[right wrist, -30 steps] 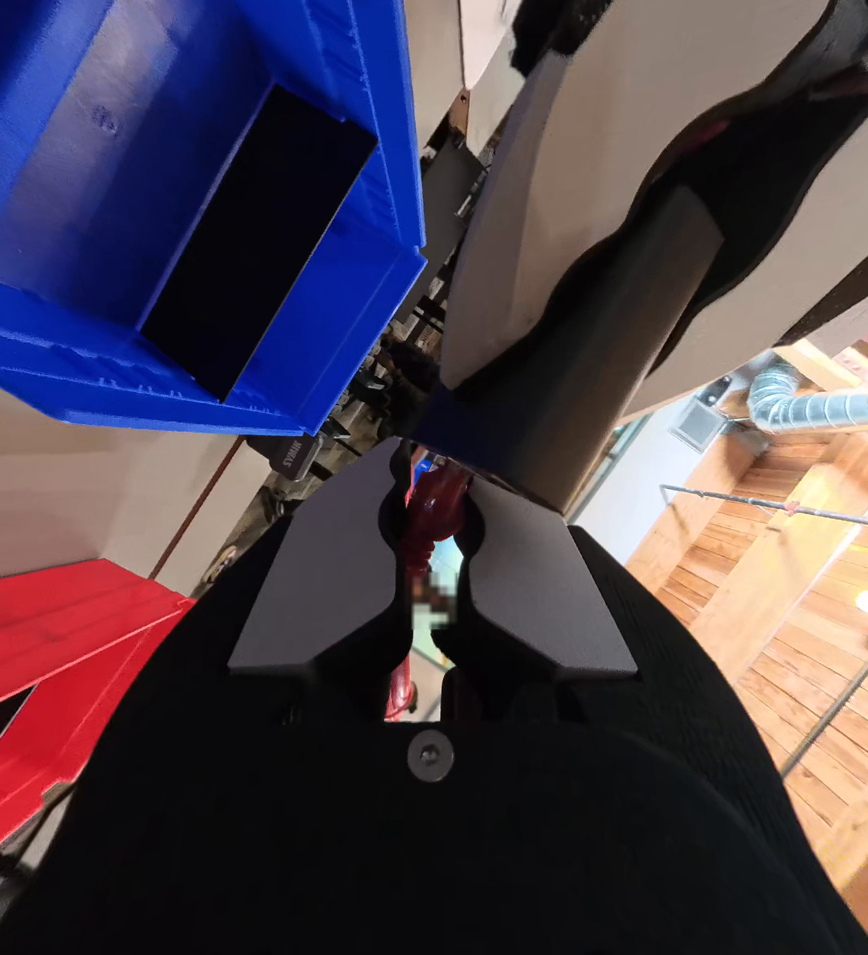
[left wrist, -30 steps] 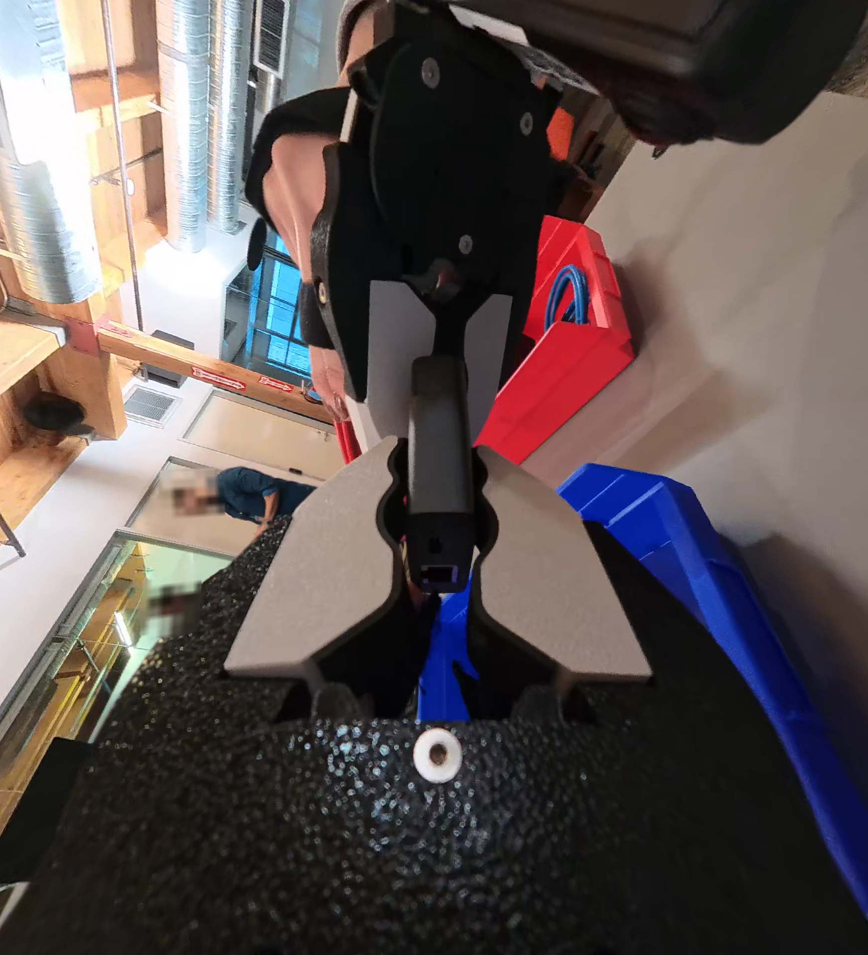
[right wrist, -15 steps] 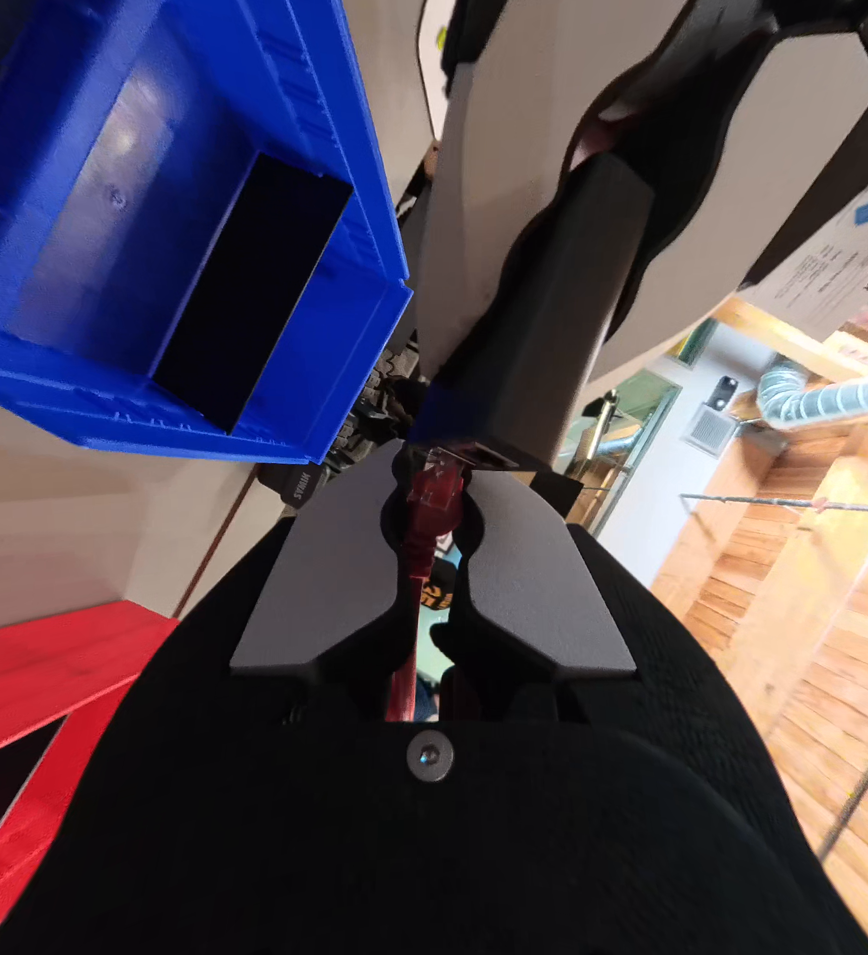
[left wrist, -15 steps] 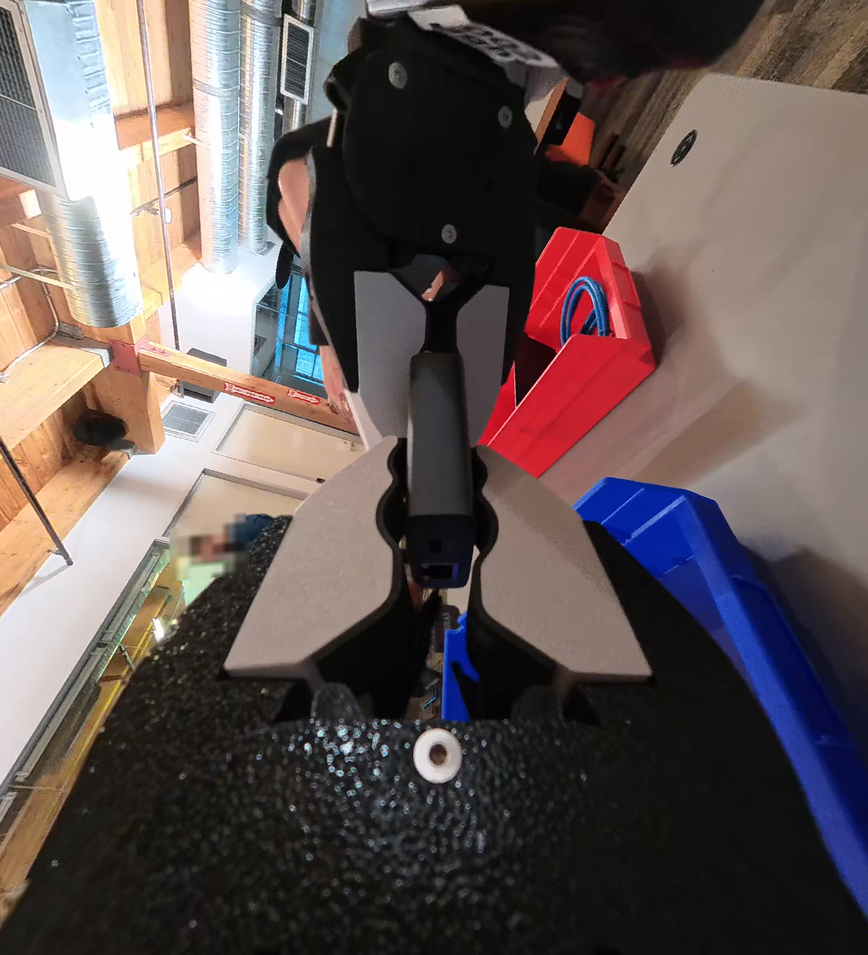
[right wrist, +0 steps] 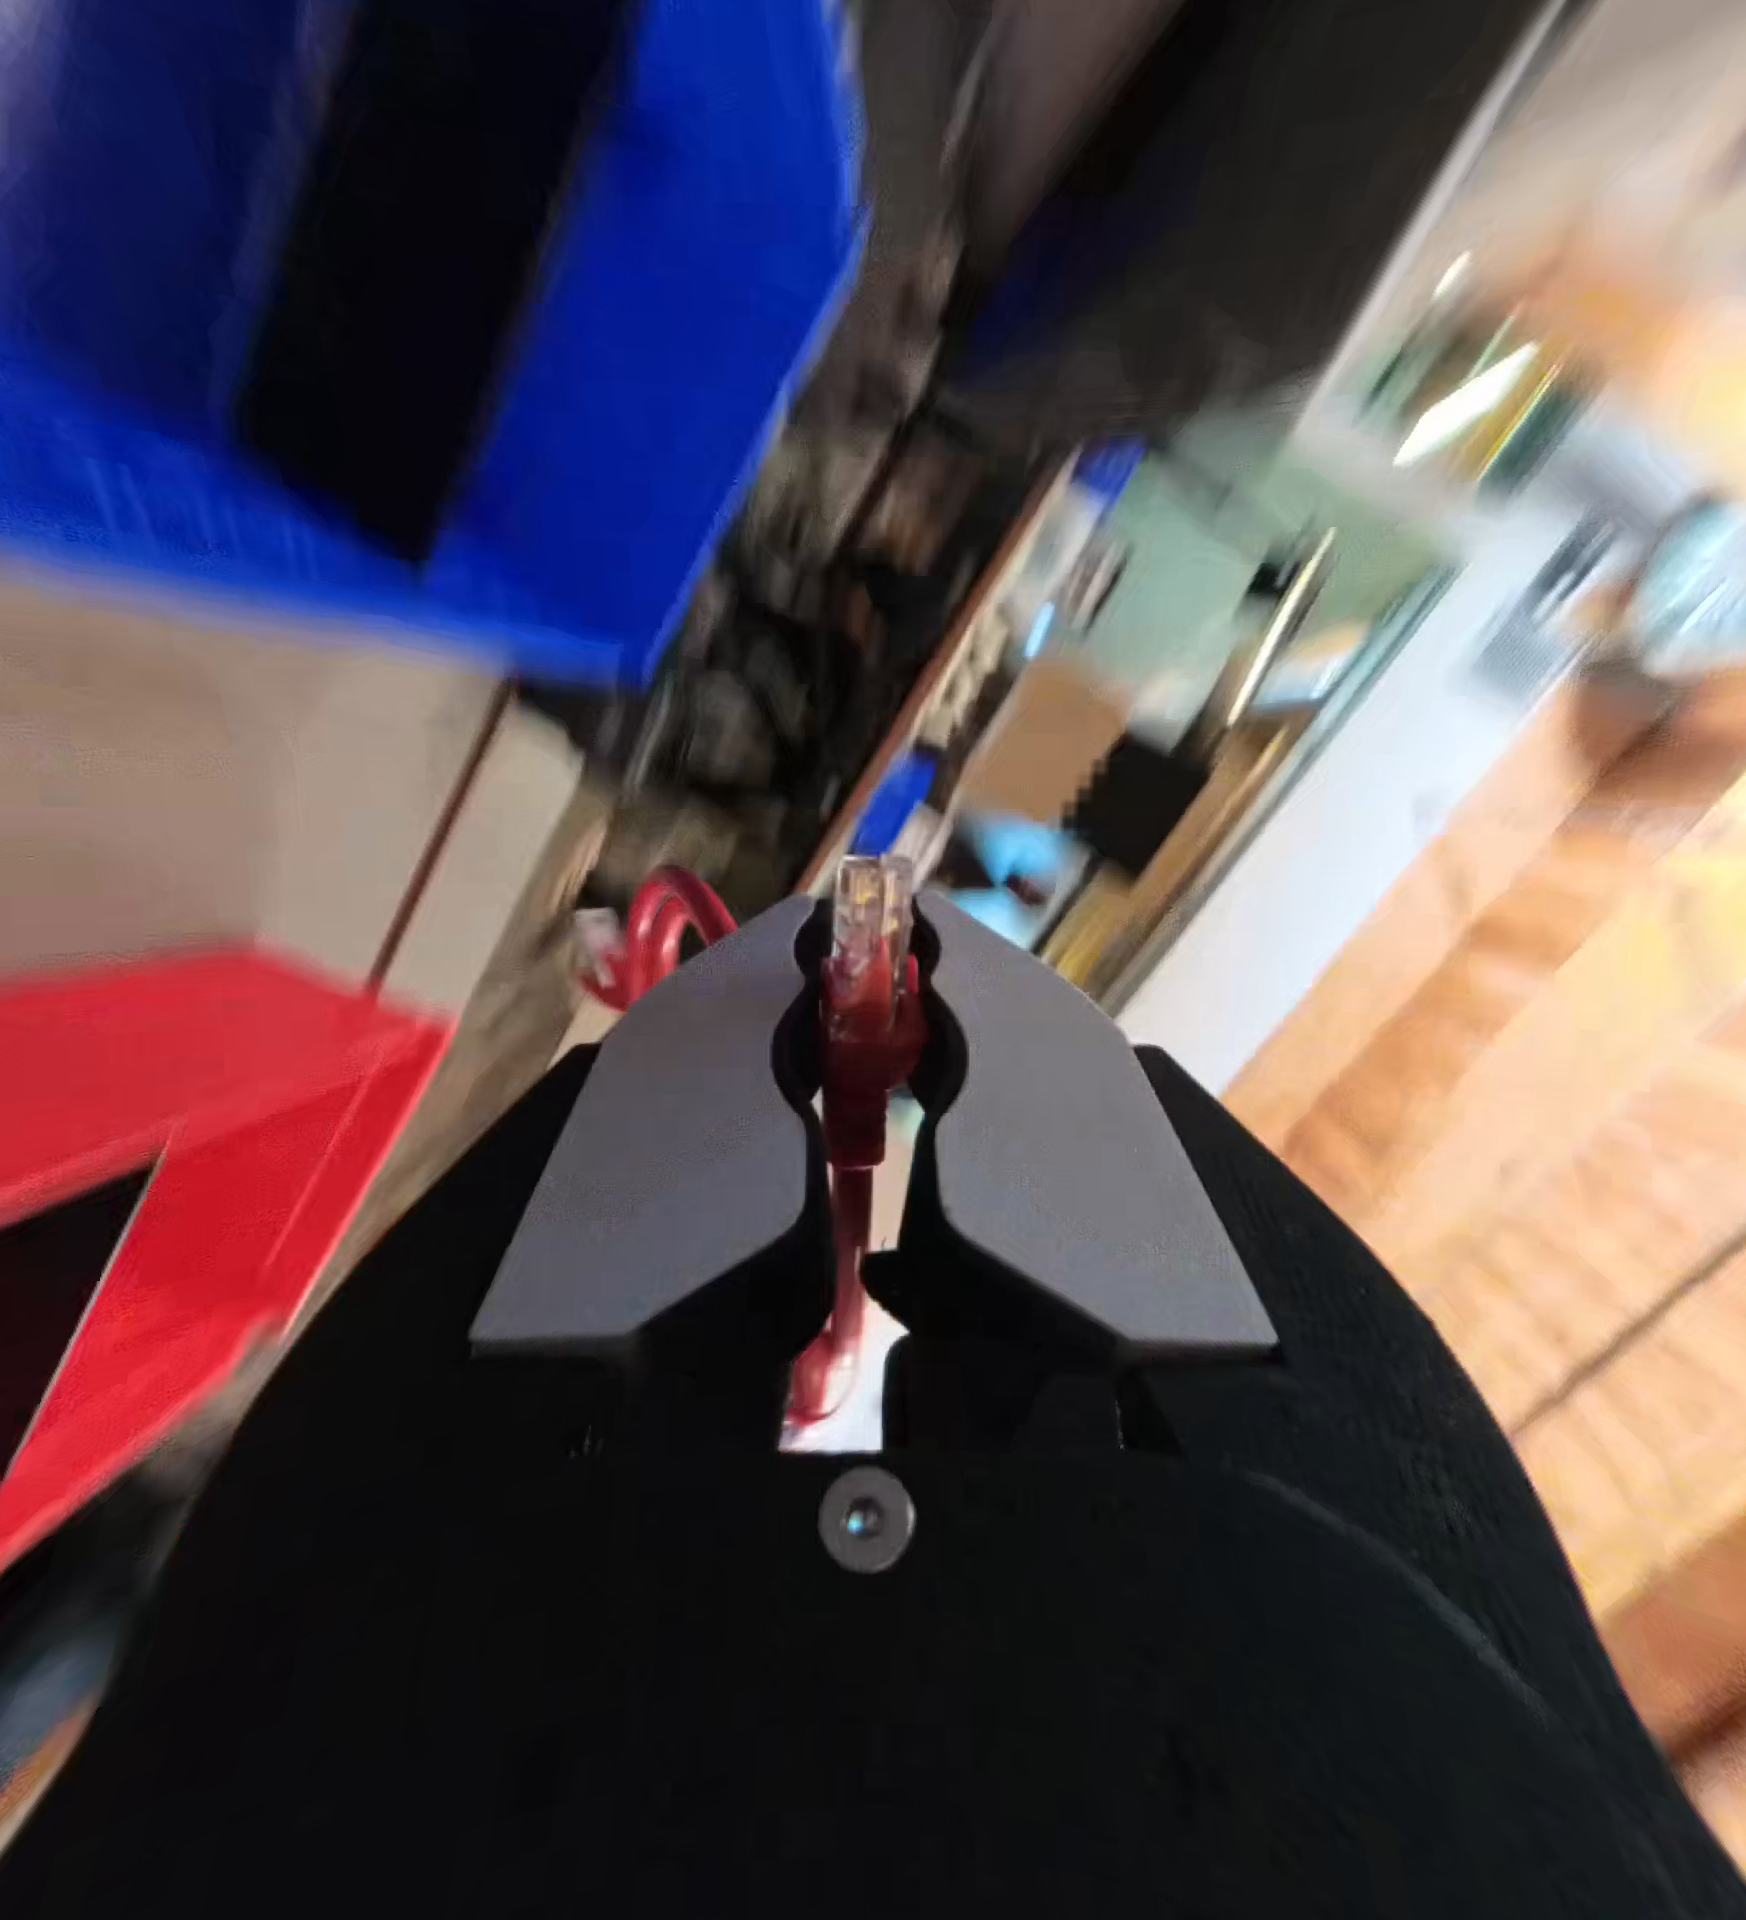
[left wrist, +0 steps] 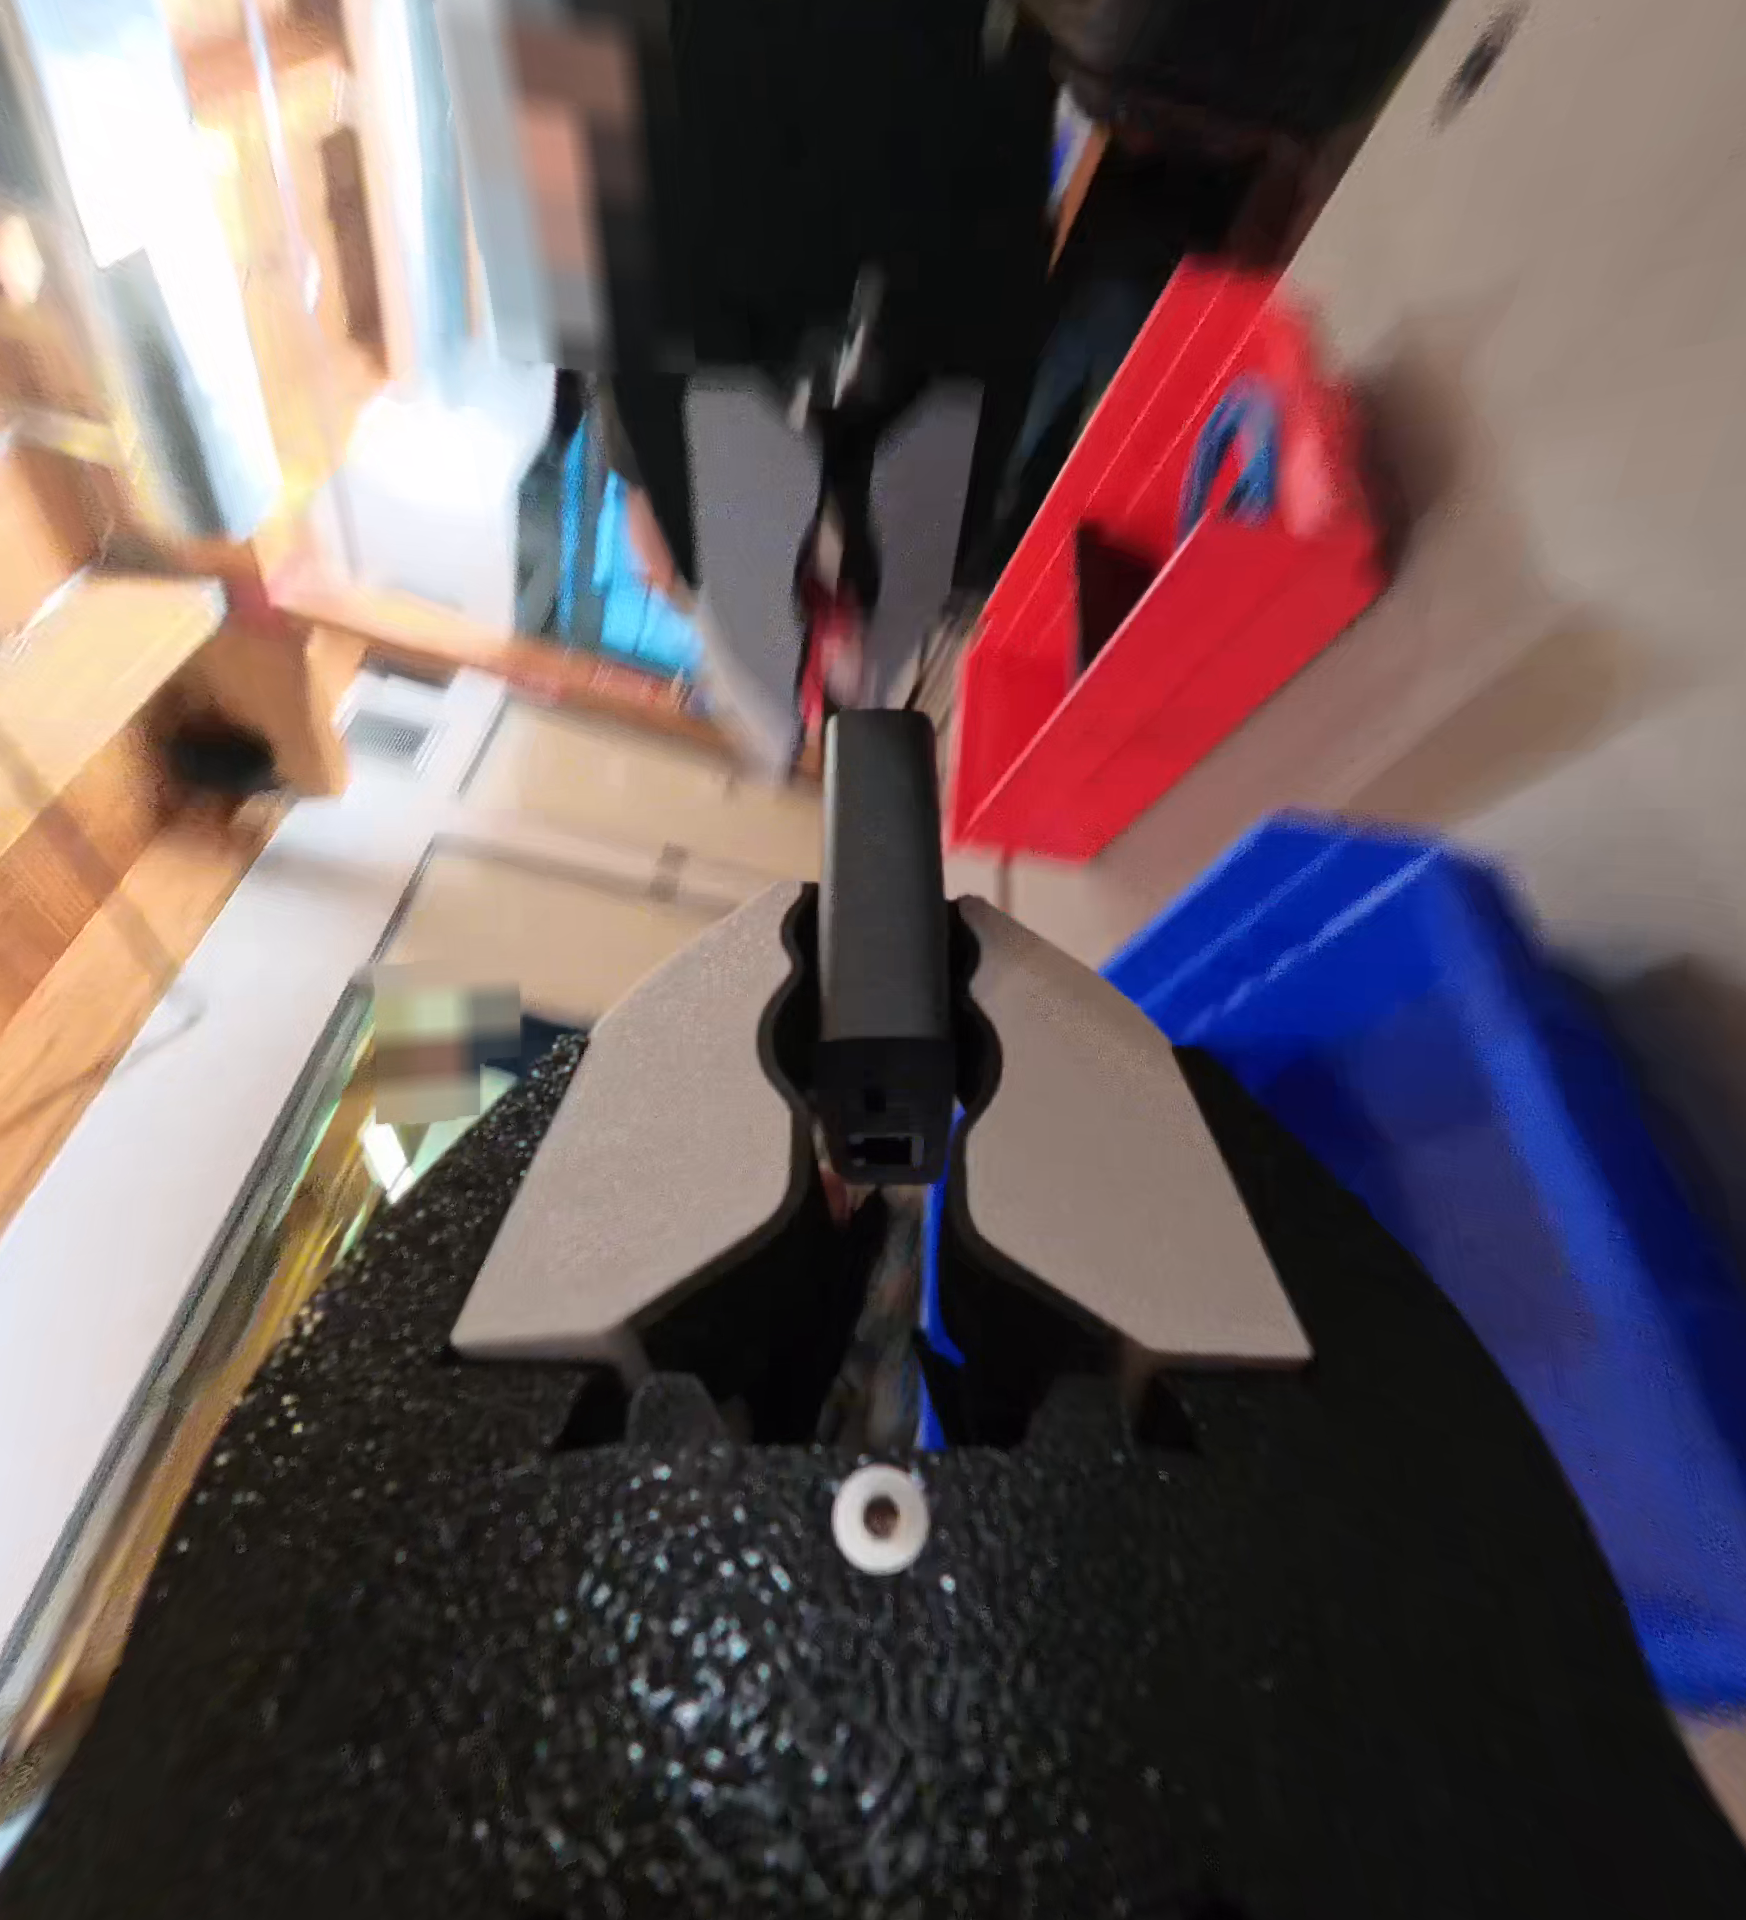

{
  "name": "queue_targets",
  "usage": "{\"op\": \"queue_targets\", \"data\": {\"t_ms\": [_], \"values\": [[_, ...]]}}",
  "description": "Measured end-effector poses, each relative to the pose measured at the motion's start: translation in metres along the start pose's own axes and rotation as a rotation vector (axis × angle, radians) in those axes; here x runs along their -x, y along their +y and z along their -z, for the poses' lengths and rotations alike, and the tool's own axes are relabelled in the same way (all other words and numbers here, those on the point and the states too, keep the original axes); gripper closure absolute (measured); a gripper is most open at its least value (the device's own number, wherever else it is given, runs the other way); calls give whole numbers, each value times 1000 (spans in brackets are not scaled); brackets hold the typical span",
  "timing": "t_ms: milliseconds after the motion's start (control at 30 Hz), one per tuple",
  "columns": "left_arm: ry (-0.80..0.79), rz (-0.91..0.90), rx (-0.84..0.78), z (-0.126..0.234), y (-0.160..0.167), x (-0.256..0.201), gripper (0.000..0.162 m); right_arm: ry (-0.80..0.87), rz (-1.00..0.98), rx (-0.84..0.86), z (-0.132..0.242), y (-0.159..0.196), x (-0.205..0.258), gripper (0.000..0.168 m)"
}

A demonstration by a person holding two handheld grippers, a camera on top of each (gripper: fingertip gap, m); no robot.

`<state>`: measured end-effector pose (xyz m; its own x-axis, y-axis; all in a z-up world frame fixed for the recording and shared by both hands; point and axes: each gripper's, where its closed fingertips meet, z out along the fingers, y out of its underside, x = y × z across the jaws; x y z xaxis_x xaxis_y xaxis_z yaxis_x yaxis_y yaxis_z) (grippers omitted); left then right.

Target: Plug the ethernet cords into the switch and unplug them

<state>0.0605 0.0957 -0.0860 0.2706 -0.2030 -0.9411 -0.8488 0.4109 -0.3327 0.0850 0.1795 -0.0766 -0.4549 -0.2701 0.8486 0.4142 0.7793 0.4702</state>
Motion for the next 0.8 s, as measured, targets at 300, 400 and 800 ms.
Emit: {"op": "queue_targets", "data": {"t_ms": [300, 400, 800], "values": [[-128, 176, 33, 19, 36, 35, 141, -457, -600, 9, 14, 95, 116, 156], [-112, 212, 34, 10, 40, 30, 141, -517, -728, -57, 16, 105, 156, 156], [-39, 277, 1, -2, 41, 16, 141, -651, -851, 245, 63, 170, 231, 156]]}}
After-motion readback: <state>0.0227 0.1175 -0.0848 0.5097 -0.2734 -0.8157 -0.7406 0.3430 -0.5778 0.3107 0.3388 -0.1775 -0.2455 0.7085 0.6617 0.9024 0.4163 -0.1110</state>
